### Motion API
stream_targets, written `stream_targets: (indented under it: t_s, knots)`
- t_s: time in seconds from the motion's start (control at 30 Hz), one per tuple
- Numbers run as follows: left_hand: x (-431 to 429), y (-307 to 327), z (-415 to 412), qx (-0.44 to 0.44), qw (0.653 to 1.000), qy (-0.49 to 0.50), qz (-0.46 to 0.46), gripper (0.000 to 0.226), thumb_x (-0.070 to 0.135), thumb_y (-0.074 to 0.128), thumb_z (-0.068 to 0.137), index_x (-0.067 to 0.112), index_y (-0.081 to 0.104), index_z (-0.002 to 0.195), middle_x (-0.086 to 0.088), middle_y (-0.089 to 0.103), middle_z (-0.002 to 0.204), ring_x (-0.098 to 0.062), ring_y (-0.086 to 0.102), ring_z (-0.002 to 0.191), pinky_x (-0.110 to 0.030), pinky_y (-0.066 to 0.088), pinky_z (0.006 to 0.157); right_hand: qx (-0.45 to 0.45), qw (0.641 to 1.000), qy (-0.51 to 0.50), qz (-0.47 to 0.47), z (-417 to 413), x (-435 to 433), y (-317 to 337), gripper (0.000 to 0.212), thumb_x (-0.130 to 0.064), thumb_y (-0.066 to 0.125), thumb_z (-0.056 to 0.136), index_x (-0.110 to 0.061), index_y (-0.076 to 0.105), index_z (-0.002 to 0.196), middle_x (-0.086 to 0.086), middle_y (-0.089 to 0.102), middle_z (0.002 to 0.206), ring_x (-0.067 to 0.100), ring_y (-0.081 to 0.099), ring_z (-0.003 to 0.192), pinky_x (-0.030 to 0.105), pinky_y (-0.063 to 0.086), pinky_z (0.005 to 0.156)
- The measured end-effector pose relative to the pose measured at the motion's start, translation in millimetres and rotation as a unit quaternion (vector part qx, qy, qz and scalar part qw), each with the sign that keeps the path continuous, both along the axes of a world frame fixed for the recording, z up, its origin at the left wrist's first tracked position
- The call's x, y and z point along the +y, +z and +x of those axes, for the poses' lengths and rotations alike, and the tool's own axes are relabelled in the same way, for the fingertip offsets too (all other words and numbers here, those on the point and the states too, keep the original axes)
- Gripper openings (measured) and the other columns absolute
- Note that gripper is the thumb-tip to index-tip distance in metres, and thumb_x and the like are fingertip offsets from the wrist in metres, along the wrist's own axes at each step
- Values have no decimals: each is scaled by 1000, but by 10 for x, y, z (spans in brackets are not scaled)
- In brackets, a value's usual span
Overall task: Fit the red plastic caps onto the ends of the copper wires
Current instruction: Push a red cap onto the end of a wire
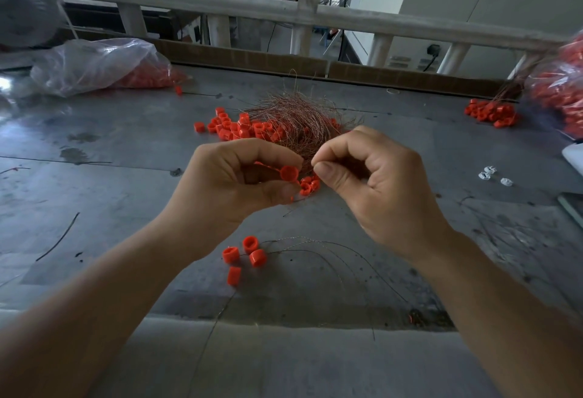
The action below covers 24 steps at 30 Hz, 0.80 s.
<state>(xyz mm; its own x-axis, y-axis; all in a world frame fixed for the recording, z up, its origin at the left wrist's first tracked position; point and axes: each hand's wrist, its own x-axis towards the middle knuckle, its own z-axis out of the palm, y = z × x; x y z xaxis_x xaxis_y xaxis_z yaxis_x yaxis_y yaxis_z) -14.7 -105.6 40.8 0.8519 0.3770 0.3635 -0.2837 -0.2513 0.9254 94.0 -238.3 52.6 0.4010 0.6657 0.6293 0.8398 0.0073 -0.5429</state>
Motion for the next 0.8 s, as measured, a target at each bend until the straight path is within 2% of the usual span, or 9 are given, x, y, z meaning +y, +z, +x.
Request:
stream_targets:
  t_s: [0.2, 0.3, 0.5, 0.57, 0.67, 0.8]
  knots:
    - [23, -16, -3, 2, 999, -39, -21, 29, 8, 61, 65, 15, 64, 94, -3, 70, 84, -16, 68, 71, -18, 52, 63, -10, 1000, 2, 0, 0, 0, 2, 4, -13, 62, 80, -12, 66, 81, -13, 54, 73, 3, 53, 70, 10, 42, 66]
    - [20, -19, -2, -1, 997, -62, -42, 24, 6, 60, 66, 8, 62, 90, 1, 71, 79, -12, 68, 74, -17, 52, 65, -7, 1000, 5, -4, 1, 1, -2, 4, -12, 62, 79, -12, 66, 81, -12, 55, 73, 3, 53, 70, 9, 41, 66]
    - [43, -32, -5, -16, 995, -80, -56, 30, 4, 63, 63, 18, 70, 90, 4, 72, 80, -6, 67, 75, -13, 50, 66, -14, 1000, 10, -14, -8, 6, -8, 4, -10, 62, 78, -12, 65, 80, -15, 53, 73, 0, 51, 71, 6, 38, 65]
    - [49, -36, -7, -20, 995, -87, -51, 30, 4, 62, 66, 19, 72, 90, 5, 72, 82, -8, 68, 76, -14, 51, 66, -13, 1000, 10, -17, -16, 14, -11, 4, -10, 63, 78, -11, 66, 80, -15, 53, 72, 0, 51, 71, 6, 38, 65]
    - [42, -39, -3, -24, 995, -88, -40, 27, 3, 61, 69, 13, 66, 94, 4, 72, 82, -8, 67, 76, -15, 51, 67, -7, 1000, 7, -19, -26, 7, -12, 4, -10, 63, 78, -11, 66, 79, -15, 54, 72, -1, 51, 70, 6, 38, 64]
    - [44, -46, -3, -29, 995, -83, -54, 21, 8, 65, 69, 12, 65, 90, 2, 71, 82, -10, 67, 76, -17, 52, 68, -1, 1000, -2, -22, -41, -6, -2, 4, -13, 62, 78, -12, 66, 78, -15, 54, 71, -1, 52, 69, 7, 39, 62]
